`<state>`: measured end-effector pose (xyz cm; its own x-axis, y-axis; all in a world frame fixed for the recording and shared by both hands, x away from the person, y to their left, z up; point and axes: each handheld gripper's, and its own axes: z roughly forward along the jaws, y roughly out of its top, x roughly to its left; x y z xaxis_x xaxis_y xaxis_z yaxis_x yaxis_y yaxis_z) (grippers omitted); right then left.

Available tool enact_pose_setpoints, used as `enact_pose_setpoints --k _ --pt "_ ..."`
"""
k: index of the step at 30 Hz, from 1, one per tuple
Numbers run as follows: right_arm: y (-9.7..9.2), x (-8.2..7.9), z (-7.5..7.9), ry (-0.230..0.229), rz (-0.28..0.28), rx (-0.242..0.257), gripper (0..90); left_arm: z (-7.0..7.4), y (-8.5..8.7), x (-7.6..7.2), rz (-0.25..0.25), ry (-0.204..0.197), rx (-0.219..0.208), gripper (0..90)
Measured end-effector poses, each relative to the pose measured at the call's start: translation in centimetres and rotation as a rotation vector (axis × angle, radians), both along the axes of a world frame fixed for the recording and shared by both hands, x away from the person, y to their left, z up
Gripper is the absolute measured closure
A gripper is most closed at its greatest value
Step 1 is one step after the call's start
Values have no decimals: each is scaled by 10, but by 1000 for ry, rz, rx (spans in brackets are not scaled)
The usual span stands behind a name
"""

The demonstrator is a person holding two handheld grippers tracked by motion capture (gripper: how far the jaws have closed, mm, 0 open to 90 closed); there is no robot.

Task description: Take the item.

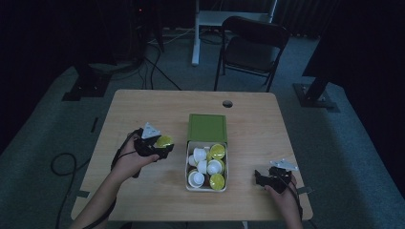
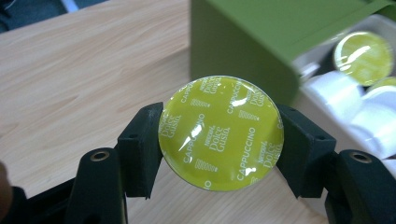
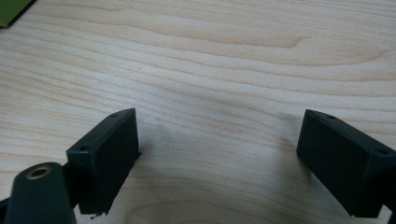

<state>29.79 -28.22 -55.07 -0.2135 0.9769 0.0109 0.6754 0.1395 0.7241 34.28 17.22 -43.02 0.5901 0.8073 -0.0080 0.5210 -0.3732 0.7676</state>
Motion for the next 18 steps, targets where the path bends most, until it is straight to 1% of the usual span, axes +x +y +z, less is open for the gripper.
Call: enact_pose_setpoints --k 1,2,4,6,10,12,14,18 --pt "0 0 0 0 0 0 123 -2 2 0 12 -2 -3 381" --pt "0 0 0 0 0 0 123 -4 6 0 19 6 -3 381" --pt "0 0 0 0 0 0 123 -8 11 0 33 6 4 382" --pt "0 0 0 0 0 0 123 -13 17 -1 41 14 4 381" --pt "0 0 0 0 0 0 123 -23 26 -3 60 14 8 382" --pt "0 0 0 0 0 0 123 -28 31 -4 65 29 8 382" --pt "0 0 0 0 0 0 123 -32 36 -4 80 37 14 381" --pt "0 0 0 0 0 0 123 -40 46 -5 104 53 12 382"
